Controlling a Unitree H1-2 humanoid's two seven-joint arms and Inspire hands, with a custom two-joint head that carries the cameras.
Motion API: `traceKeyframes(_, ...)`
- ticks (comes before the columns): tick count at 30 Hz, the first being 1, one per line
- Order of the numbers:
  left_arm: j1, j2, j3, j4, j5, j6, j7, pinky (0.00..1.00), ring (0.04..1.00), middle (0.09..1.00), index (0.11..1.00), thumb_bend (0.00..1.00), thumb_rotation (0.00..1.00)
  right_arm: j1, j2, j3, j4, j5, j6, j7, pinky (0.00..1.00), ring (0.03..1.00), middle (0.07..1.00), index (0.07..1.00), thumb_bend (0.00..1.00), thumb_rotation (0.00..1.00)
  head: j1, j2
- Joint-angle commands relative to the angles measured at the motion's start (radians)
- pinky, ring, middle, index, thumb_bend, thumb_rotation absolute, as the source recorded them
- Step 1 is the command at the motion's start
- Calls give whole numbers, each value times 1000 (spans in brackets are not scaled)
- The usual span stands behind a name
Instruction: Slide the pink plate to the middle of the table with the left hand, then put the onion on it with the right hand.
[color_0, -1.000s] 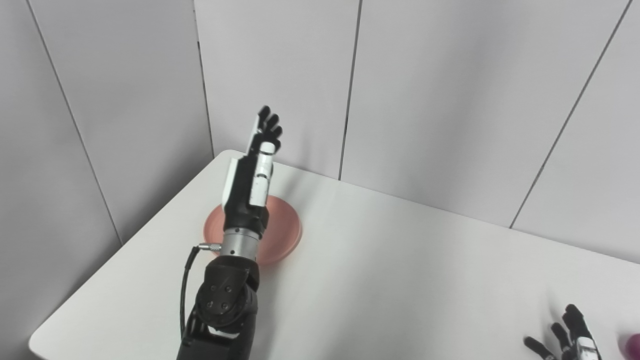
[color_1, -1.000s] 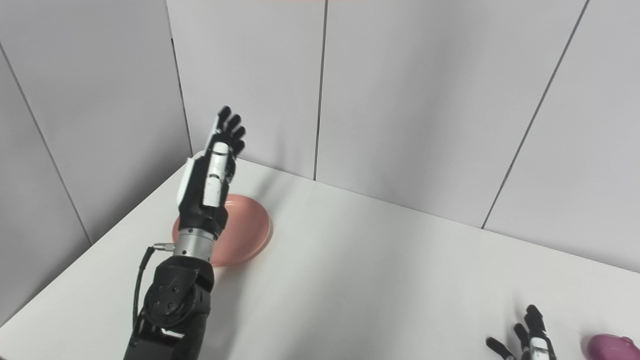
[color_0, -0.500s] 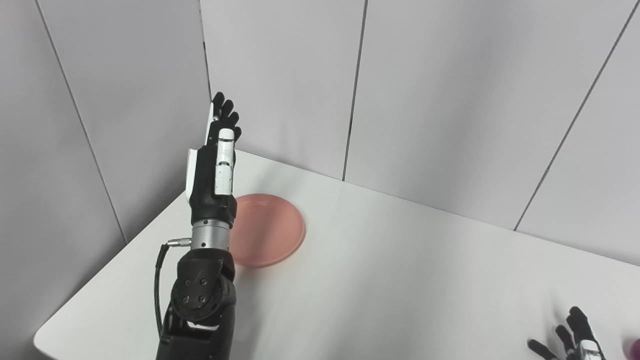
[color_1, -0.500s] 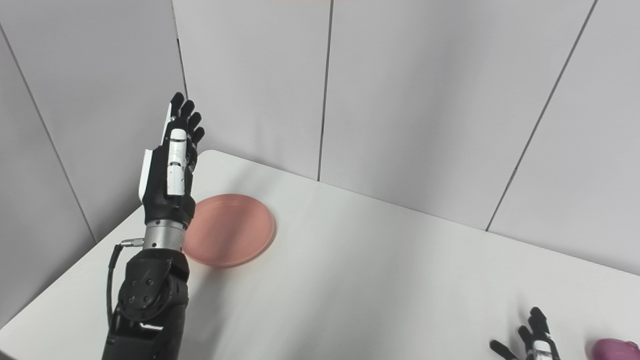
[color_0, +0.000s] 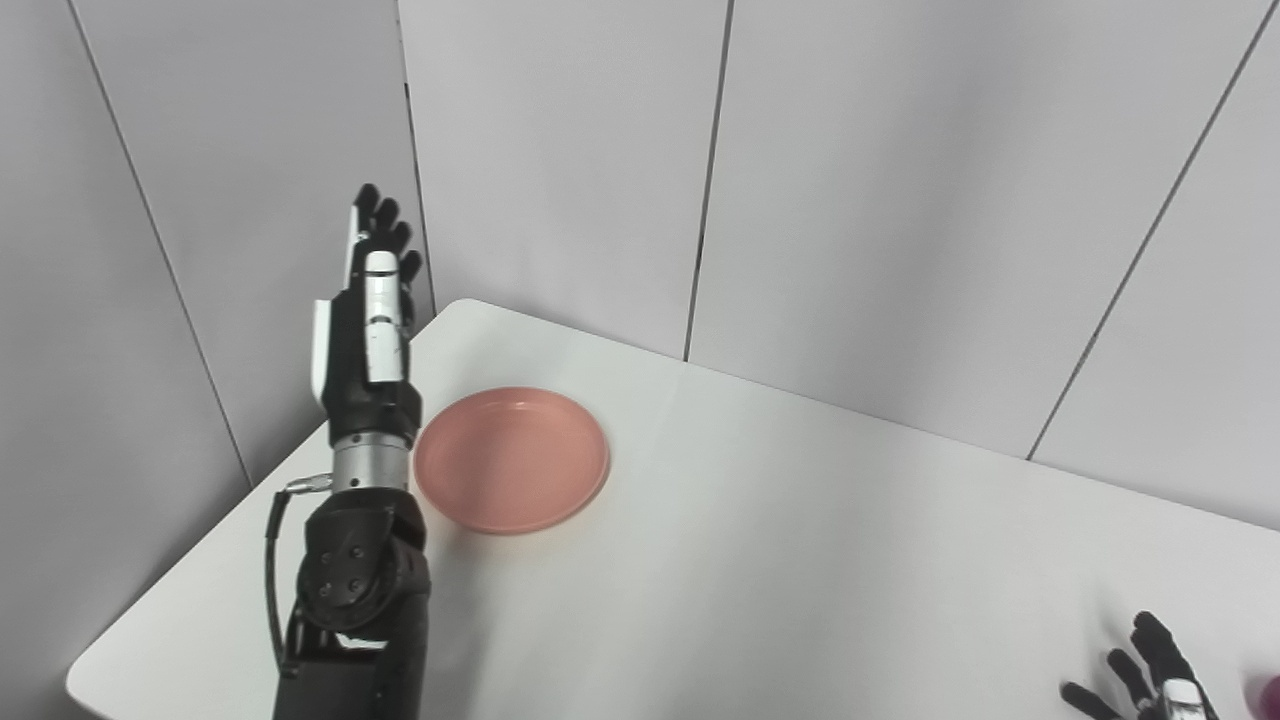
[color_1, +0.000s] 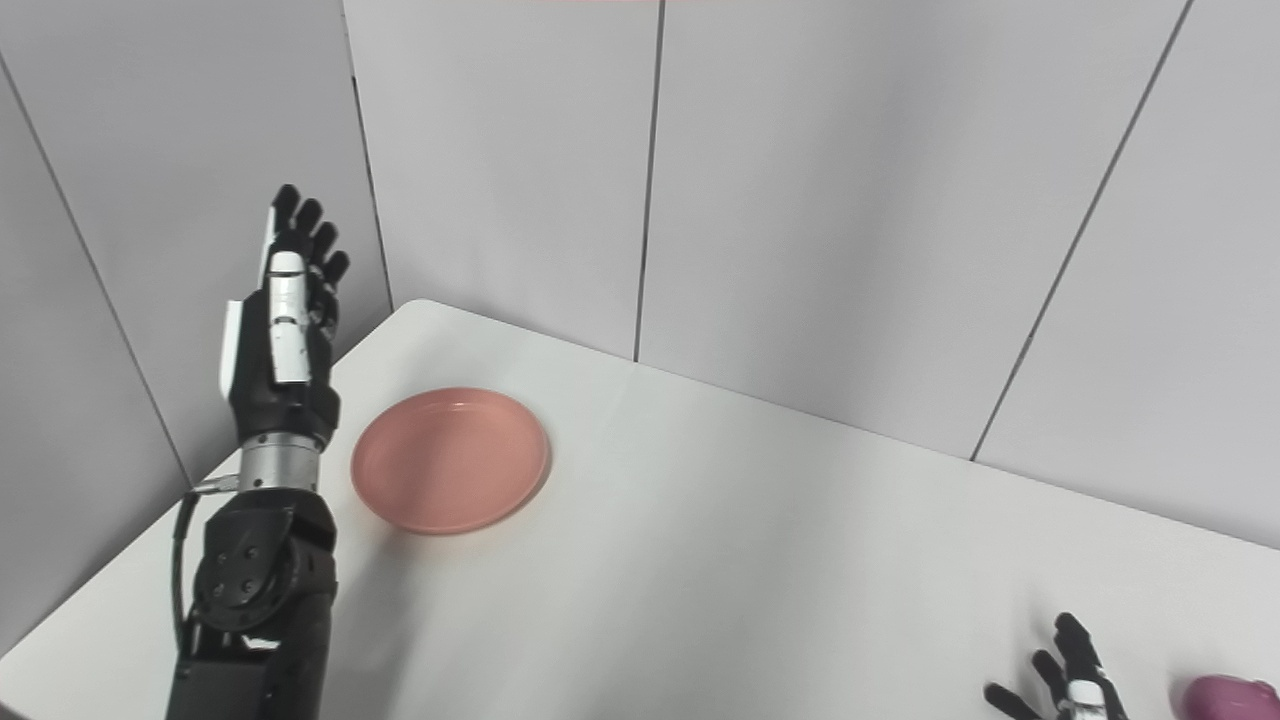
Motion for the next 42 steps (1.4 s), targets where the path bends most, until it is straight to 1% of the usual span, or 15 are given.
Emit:
traceKeyframes(1, -7, 30, 12, 0, -18, -57, 1, 999, 1000, 1000, 988, 453, 1000, -6, -8, -7, -2, -3, -22, 1, 954, 963, 982, 943, 649, 848, 3, 1)
traceKeyframes(3, 1, 40, 24, 12, -30, -67, -1, 1000, 987, 997, 983, 451, 1000, -5, -6, -6, -6, -6, -23, -1, 961, 965, 982, 939, 635, 864, 4, 2)
traceKeyframes(5, 7, 48, 33, 22, -41, -72, 2, 995, 976, 985, 977, 457, 1000, -5, -4, -5, -10, -8, -22, -3, 924, 954, 971, 928, 635, 868, 5, 2)
traceKeyframes(9, 15, 55, 50, 44, -57, -78, 7, 1000, 996, 999, 987, 454, 1000, -4, -4, -6, -11, -5, -18, -2, 908, 948, 964, 922, 643, 880, 6, 4)
traceKeyframes(14, 17, 60, 77, 73, -97, -85, 4, 999, 1000, 1000, 992, 448, 1000, -4, -4, -7, -11, -3, -22, 0, 905, 954, 971, 925, 656, 870, 8, 6)
traceKeyframes(17, 18, 63, 87, 88, -122, -87, 1, 994, 1000, 1000, 997, 445, 1000, -3, -3, -7, -15, -3, -13, -2, 914, 949, 969, 929, 637, 869, 10, 7)
traceKeyframes(21, 21, 66, 94, 106, -149, -86, 0, 988, 1000, 1000, 994, 447, 1000, -3, -8, -5, -13, -7, -17, 1, 894, 941, 964, 923, 671, 860, 10, 10)
traceKeyframes(28, 31, 74, 101, 142, -214, -95, -13, 1000, 1000, 1000, 992, 443, 1000, -1, -9, -7, -18, -1, -15, 3, 850, 934, 957, 912, 687, 854, 13, 14)
traceKeyframes(30, 34, 79, 103, 153, -236, -99, -21, 1000, 1000, 1000, 990, 439, 1000, -1, -11, -7, -18, -2, -14, 4, 856, 934, 956, 910, 706, 851, 14, 15)
traceKeyframes(32, 37, 83, 104, 162, -254, -100, -26, 1000, 1000, 1000, 997, 435, 1000, -1, -14, -7, -16, -3, -16, 5, 841, 928, 952, 904, 735, 843, 16, 15)
traceKeyframes(35, 41, 87, 105, 173, -273, -94, -26, 1000, 1000, 1000, 995, 433, 1000, -1, -11, -6, -25, -2, -8, 2, 821, 927, 953, 901, 736, 833, 16, 19)
traceKeyframes(36, 43, 89, 105, 179, -281, -94, -28, 1000, 1000, 1000, 993, 433, 1000, -1, -10, -7, -28, -2, -3, 0, 819, 928, 954, 902, 732, 833, 17, 20)
traceKeyframes(38, 46, 89, 106, 186, -294, -91, -30, 1000, 1000, 1000, 992, 432, 1000, 0, -13, -7, -24, -1, -11, 4, 863, 931, 957, 908, 743, 843, 19, 21)
traceKeyframes(41, 50, 86, 103, 199, -308, -93, -31, 1000, 1000, 1000, 998, 429, 1000, 2, -15, -9, -25, 2, -6, 5, 869, 929, 956, 910, 752, 844, 19, 22)
traceKeyframes(42, 52, 84, 101, 203, -311, -94, -31, 1000, 1000, 1000, 999, 426, 1000, 2, -14, -10, -25, 5, -4, 4, 852, 924, 952, 907, 748, 842, 20, 21)
